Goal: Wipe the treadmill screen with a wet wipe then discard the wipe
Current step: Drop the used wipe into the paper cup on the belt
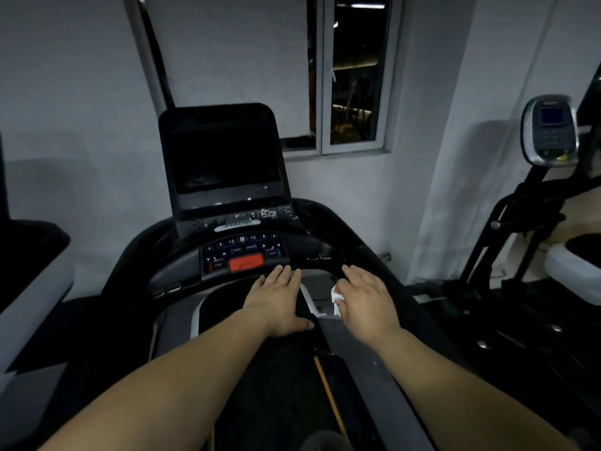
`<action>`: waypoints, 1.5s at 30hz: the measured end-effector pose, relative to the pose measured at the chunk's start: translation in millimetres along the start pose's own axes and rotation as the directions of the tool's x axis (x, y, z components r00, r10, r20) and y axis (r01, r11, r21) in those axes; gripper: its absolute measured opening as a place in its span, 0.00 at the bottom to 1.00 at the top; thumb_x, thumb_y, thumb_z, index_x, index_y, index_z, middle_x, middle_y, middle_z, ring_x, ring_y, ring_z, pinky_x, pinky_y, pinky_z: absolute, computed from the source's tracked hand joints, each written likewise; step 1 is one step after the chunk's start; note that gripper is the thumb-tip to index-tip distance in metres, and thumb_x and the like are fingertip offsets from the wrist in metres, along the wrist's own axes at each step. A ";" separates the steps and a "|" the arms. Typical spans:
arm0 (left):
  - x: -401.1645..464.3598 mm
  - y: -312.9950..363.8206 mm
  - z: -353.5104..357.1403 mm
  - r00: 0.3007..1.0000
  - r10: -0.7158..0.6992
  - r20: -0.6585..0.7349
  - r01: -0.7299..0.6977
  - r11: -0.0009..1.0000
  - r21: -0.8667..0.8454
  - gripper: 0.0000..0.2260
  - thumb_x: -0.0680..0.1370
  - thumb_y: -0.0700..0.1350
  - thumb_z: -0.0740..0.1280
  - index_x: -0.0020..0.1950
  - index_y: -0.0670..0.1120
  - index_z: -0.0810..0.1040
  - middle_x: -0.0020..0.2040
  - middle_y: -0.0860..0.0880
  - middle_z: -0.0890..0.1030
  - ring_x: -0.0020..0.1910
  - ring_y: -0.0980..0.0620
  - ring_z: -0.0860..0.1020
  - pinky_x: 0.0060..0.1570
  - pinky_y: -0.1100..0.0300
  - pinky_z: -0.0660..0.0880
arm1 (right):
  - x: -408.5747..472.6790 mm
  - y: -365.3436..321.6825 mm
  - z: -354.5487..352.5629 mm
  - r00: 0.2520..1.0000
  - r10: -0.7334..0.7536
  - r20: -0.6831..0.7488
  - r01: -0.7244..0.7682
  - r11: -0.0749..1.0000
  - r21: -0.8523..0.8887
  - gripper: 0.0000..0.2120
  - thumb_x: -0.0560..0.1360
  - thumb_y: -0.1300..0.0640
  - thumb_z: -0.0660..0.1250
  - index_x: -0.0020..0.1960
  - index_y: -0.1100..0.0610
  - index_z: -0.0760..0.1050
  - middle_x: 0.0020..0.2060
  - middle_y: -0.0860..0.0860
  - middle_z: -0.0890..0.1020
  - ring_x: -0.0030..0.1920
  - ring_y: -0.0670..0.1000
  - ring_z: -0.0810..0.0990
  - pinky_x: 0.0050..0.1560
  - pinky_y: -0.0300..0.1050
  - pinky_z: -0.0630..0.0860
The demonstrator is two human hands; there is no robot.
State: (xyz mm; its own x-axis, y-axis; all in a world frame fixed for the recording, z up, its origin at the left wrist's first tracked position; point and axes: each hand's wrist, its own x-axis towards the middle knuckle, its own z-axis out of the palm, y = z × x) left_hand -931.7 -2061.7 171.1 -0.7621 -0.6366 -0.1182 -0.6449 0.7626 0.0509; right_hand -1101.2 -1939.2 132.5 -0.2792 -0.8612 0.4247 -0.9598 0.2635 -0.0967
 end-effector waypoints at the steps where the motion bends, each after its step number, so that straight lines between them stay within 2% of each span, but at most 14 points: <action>1: -1.1 -1.5 10.5 1.000 -0.001 0.018 0.001 1.000 -0.007 0.52 0.73 0.69 0.68 0.83 0.49 0.39 0.84 0.47 0.41 0.82 0.48 0.40 0.80 0.45 0.44 | -6.3 -1.8 9.8 1.000 0.007 0.011 -0.007 1.000 0.004 0.09 0.73 0.56 0.75 0.52 0.56 0.82 0.68 0.58 0.79 0.71 0.59 0.75 0.72 0.57 0.70; 8: -5.9 -17.8 94.1 0.987 -0.014 0.158 0.021 0.999 -0.039 0.52 0.74 0.69 0.68 0.83 0.47 0.40 0.84 0.45 0.42 0.82 0.47 0.40 0.80 0.45 0.45 | -52.5 -15.0 79.0 0.996 0.022 0.084 -0.024 0.999 0.033 0.12 0.67 0.59 0.79 0.48 0.54 0.82 0.60 0.56 0.83 0.65 0.60 0.80 0.64 0.57 0.77; 12: -8.0 -26.3 139.9 0.975 -0.011 0.223 0.023 0.998 -0.052 0.53 0.73 0.70 0.67 0.83 0.47 0.40 0.84 0.45 0.42 0.83 0.46 0.40 0.80 0.45 0.46 | -75.9 -17.5 119.9 0.987 0.053 0.149 -0.061 0.997 0.052 0.13 0.67 0.60 0.80 0.50 0.56 0.82 0.61 0.57 0.83 0.65 0.61 0.80 0.63 0.58 0.77; 16: -7.0 -32.4 178.8 0.961 0.003 0.276 0.018 0.997 -0.074 0.53 0.73 0.70 0.67 0.83 0.47 0.39 0.84 0.45 0.41 0.83 0.46 0.40 0.80 0.45 0.45 | -98.1 -20.2 155.1 0.965 0.113 0.235 -0.133 0.989 0.070 0.12 0.70 0.59 0.77 0.52 0.55 0.82 0.65 0.56 0.81 0.69 0.60 0.77 0.67 0.58 0.73; 18: -5.3 -33.6 197.0 0.955 0.010 0.298 0.016 0.996 -0.086 0.53 0.74 0.70 0.67 0.83 0.47 0.38 0.84 0.45 0.41 0.82 0.47 0.40 0.80 0.45 0.44 | -110.2 -17.4 176.4 0.966 0.116 0.230 -0.139 0.987 0.084 0.09 0.70 0.58 0.75 0.49 0.55 0.81 0.64 0.56 0.81 0.67 0.60 0.78 0.66 0.56 0.73; 21: -3.6 -32.7 227.5 0.939 0.030 0.342 0.005 0.995 -0.103 0.53 0.74 0.70 0.66 0.83 0.47 0.37 0.84 0.46 0.40 0.82 0.47 0.38 0.80 0.45 0.43 | -131.0 -12.6 209.3 0.969 0.102 0.227 -0.132 0.984 0.123 0.07 0.72 0.54 0.65 0.47 0.53 0.80 0.59 0.54 0.82 0.64 0.58 0.79 0.64 0.52 0.72; 23: -1.6 -31.7 250.6 0.926 0.042 0.375 0.001 0.993 -0.114 0.52 0.74 0.70 0.66 0.83 0.47 0.37 0.84 0.45 0.39 0.82 0.47 0.38 0.80 0.45 0.43 | -144.8 -9.8 229.4 0.964 0.116 0.239 -0.147 0.982 0.117 0.06 0.71 0.57 0.72 0.47 0.54 0.82 0.59 0.55 0.82 0.63 0.59 0.80 0.62 0.53 0.75; 25: 1.1 -30.8 277.9 0.914 0.051 0.402 -0.004 0.993 -0.117 0.53 0.74 0.70 0.66 0.83 0.47 0.37 0.84 0.45 0.40 0.82 0.47 0.39 0.80 0.45 0.44 | -158.8 -9.5 248.4 0.948 0.132 0.289 -0.169 0.980 0.108 0.09 0.68 0.58 0.77 0.48 0.56 0.83 0.60 0.58 0.83 0.62 0.61 0.81 0.61 0.57 0.78; 27: 1.2 -29.2 304.9 0.900 0.059 0.432 -0.006 0.992 -0.125 0.53 0.74 0.70 0.66 0.83 0.47 0.38 0.84 0.45 0.40 0.82 0.47 0.39 0.80 0.45 0.45 | -174.2 -9.5 267.4 0.947 0.136 0.292 -0.174 0.979 0.109 0.07 0.72 0.56 0.72 0.48 0.57 0.83 0.59 0.59 0.83 0.61 0.63 0.81 0.60 0.59 0.79; 29: -0.5 -27.1 331.5 0.890 0.062 0.452 0.001 0.990 -0.138 0.52 0.75 0.70 0.66 0.83 0.47 0.38 0.84 0.45 0.40 0.82 0.47 0.39 0.80 0.46 0.45 | -191.9 -7.0 287.3 0.943 0.134 0.305 -0.176 0.977 0.117 0.11 0.73 0.54 0.65 0.46 0.58 0.82 0.57 0.60 0.84 0.59 0.64 0.82 0.58 0.60 0.80; 30: -0.5 -25.8 344.2 0.885 0.068 0.461 -0.001 0.990 -0.144 0.52 0.75 0.69 0.66 0.83 0.47 0.38 0.84 0.45 0.40 0.82 0.47 0.39 0.80 0.46 0.44 | -199.9 -5.5 296.4 0.935 0.146 0.324 -0.194 0.974 0.121 0.11 0.72 0.54 0.65 0.47 0.59 0.83 0.57 0.61 0.84 0.59 0.64 0.82 0.58 0.60 0.80; 36: 2.3 -19.9 419.8 0.853 0.081 0.516 0.013 0.984 -0.176 0.52 0.75 0.68 0.67 0.83 0.47 0.38 0.84 0.46 0.41 0.82 0.47 0.40 0.80 0.46 0.44 | -244.8 10.0 357.5 0.878 0.172 0.446 -0.235 0.968 0.087 0.23 0.75 0.48 0.54 0.55 0.58 0.82 0.61 0.58 0.82 0.63 0.62 0.79 0.62 0.60 0.77; 41: 4.7 -15.2 479.1 0.844 0.099 0.528 0.028 0.974 -0.227 0.52 0.74 0.67 0.69 0.83 0.47 0.40 0.84 0.45 0.42 0.83 0.46 0.41 0.80 0.44 0.45 | -286.9 25.2 407.0 0.815 0.148 0.560 -0.228 0.971 0.075 0.19 0.78 0.45 0.53 0.54 0.53 0.79 0.56 0.52 0.79 0.58 0.57 0.77 0.58 0.56 0.75; 45: 9.9 -14.8 526.7 0.831 0.109 0.545 0.028 0.971 -0.237 0.52 0.75 0.66 0.69 0.83 0.48 0.40 0.84 0.47 0.41 0.83 0.46 0.41 0.80 0.44 0.45 | -313.3 30.2 448.5 0.779 0.154 0.608 -0.222 0.974 0.038 0.10 0.79 0.48 0.62 0.53 0.51 0.78 0.55 0.51 0.79 0.55 0.53 0.77 0.54 0.50 0.76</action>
State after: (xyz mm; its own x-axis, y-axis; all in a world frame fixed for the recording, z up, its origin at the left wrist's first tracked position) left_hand -899.3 -2018.7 -353.2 -0.6721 -0.3837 -0.6332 -0.6616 0.6953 0.2809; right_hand -1055.5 -1856.4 -407.2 -0.3827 -0.8946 -0.2308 -0.8743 0.4314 -0.2224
